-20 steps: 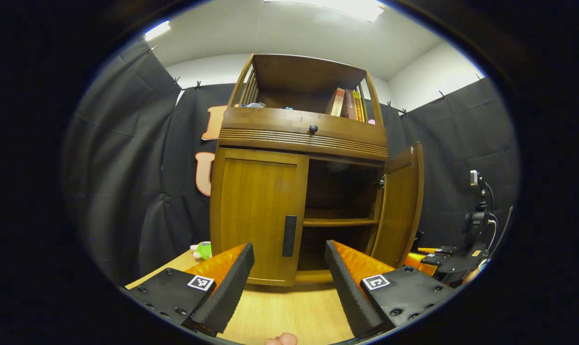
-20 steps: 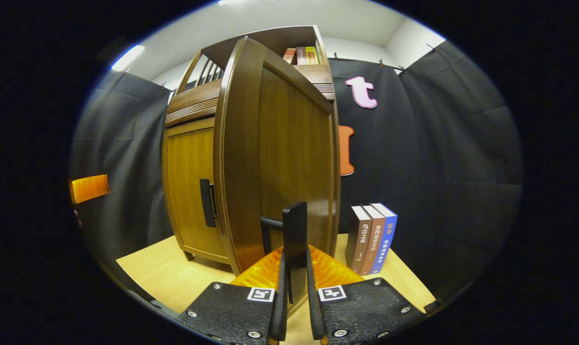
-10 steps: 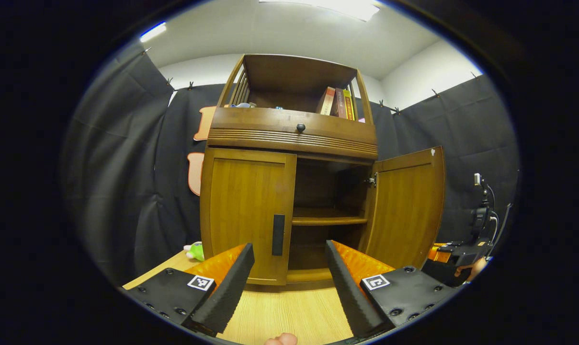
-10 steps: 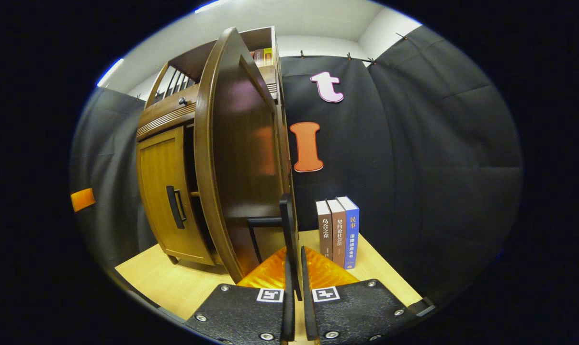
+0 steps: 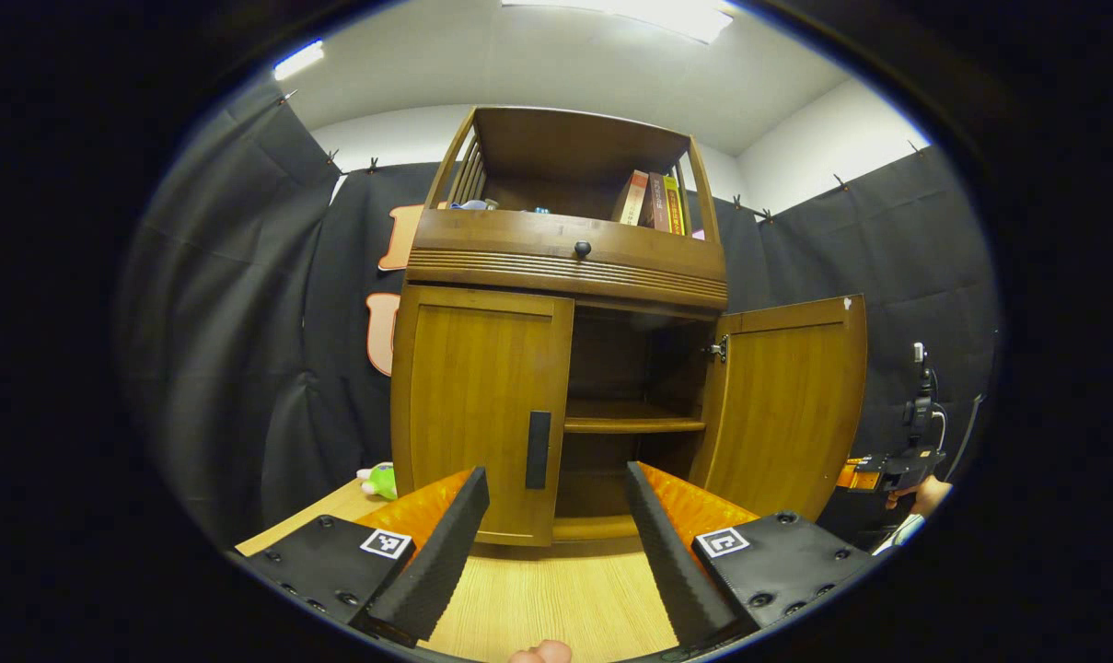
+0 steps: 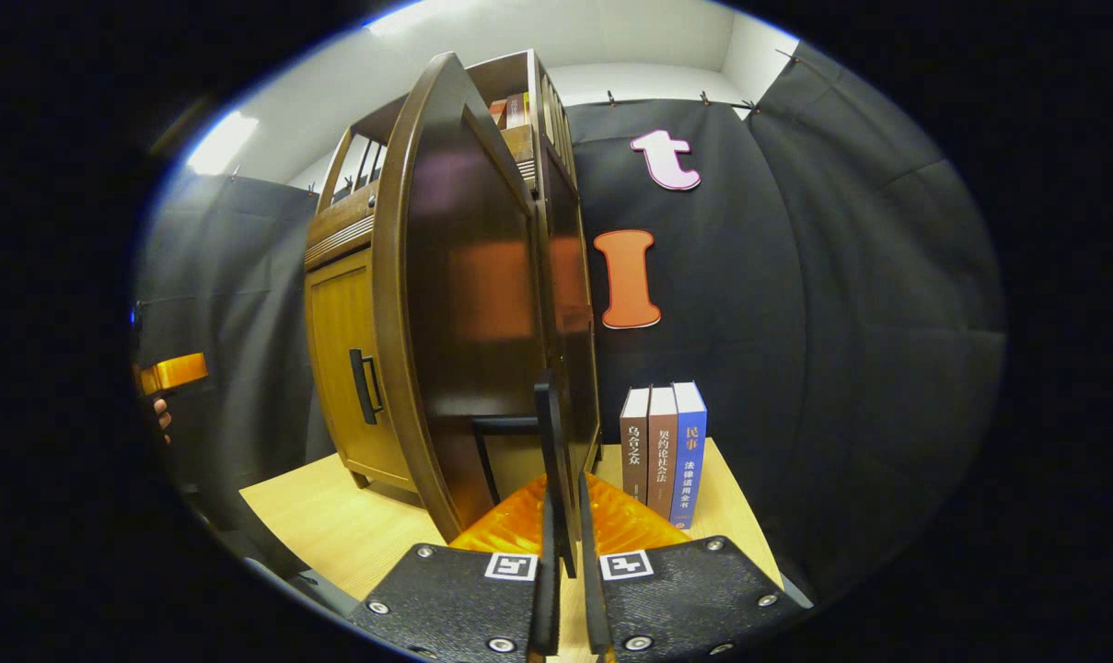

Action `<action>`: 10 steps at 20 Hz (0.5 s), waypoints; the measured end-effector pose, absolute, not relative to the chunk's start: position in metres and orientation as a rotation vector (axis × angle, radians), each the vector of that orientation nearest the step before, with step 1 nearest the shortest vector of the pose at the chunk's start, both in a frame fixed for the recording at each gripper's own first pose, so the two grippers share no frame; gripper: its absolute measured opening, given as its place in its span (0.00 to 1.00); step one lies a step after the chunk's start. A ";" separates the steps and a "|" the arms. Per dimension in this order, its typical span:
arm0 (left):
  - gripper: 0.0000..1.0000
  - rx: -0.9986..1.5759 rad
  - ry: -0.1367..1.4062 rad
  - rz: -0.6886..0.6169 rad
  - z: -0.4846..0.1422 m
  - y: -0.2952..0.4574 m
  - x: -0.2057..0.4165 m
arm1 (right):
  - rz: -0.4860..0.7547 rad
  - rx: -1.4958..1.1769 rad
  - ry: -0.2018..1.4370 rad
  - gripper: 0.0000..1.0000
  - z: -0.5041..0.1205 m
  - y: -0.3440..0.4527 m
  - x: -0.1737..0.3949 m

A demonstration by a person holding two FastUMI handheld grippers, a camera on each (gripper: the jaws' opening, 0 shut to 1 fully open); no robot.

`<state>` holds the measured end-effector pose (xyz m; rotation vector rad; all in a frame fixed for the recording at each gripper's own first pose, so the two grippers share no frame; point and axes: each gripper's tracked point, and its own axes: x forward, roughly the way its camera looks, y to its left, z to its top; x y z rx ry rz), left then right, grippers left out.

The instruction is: Open the right door of the double-door shoe cabinet with the right hand, and open the left door with the left hand.

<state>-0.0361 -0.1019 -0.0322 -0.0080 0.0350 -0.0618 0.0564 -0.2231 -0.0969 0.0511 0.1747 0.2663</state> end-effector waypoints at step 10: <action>0.95 -0.011 0.040 -0.069 -0.035 -0.104 -0.029 | 0.122 0.116 0.179 0.13 -0.111 -0.246 0.007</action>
